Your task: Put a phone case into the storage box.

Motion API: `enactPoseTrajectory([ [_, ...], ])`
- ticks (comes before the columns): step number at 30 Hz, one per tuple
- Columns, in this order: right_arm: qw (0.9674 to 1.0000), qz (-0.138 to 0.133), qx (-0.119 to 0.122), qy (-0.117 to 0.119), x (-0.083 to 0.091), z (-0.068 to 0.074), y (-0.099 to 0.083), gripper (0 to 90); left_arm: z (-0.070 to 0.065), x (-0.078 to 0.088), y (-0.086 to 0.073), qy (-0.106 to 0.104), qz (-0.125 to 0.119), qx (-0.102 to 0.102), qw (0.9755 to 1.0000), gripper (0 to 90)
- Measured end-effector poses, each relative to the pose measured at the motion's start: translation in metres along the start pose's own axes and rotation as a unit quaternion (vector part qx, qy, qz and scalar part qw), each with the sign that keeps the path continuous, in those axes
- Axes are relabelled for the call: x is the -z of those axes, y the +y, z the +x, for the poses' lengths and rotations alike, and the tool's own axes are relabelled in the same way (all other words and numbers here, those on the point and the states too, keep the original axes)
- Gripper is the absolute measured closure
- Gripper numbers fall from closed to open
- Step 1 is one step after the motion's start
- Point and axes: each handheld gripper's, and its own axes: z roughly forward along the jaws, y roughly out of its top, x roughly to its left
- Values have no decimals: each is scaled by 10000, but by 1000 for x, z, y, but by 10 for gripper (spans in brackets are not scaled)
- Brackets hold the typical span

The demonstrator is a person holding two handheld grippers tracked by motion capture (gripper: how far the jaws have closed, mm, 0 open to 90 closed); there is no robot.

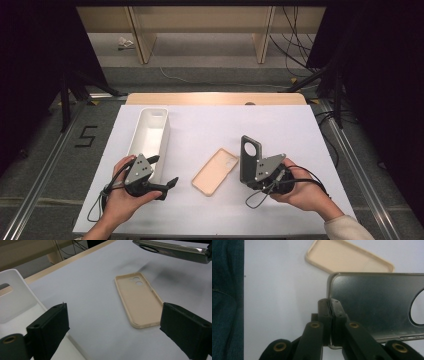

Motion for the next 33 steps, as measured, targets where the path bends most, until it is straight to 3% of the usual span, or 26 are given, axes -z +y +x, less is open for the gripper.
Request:
enactPoseTrajectory([
  [3, 10000, -65, -15, 5, 0, 2, 2, 891, -2, -1, 9, -9, 15, -4, 10000, 99],
  [9, 9998, -182, 18, 16, 0, 5, 7, 891, 0, -14, 33, -39, 44, 197, 9998, 130],
  [14, 9996, -278, 65, 25, 1, 6, 10, 891, 0, -31, 50, -225, 157, 262, 9993, 142],
  [22, 9994, -329, 109, 15, 0, 9, 15, 891, -1, -57, 79, -499, 399, 433, 9970, 152],
  [33, 9992, -362, 167, 58, -3, 12, 20, 892, -5, -89, 103, -645, 718, 575, 9937, 170],
])
